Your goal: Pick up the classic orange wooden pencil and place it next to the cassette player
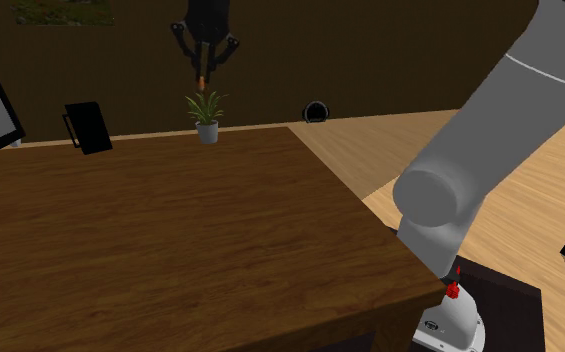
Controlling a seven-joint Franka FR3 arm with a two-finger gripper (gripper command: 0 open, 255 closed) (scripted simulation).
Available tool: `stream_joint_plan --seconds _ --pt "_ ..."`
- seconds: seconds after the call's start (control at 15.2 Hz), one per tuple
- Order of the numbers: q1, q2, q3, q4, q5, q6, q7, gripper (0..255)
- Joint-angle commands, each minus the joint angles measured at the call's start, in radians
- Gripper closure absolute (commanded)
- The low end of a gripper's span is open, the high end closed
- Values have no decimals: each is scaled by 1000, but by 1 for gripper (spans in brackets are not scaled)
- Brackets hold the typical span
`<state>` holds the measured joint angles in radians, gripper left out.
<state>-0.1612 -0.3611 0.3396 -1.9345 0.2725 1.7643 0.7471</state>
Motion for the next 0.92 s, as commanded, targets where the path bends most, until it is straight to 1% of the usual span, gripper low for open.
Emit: stream_joint_plan --seconds 0.0,0.26,0.46,0.66,0.86 --pt "-7 86 21 79 -25 9 22 255" --pt "-8 263 62 253 -92 11 75 255" --pt "7 406 86 408 -157 -7 120 255" --pt "42 562 100 595 -232 -48 164 255" --pt "105 741 101 840 -314 -123 200 255"
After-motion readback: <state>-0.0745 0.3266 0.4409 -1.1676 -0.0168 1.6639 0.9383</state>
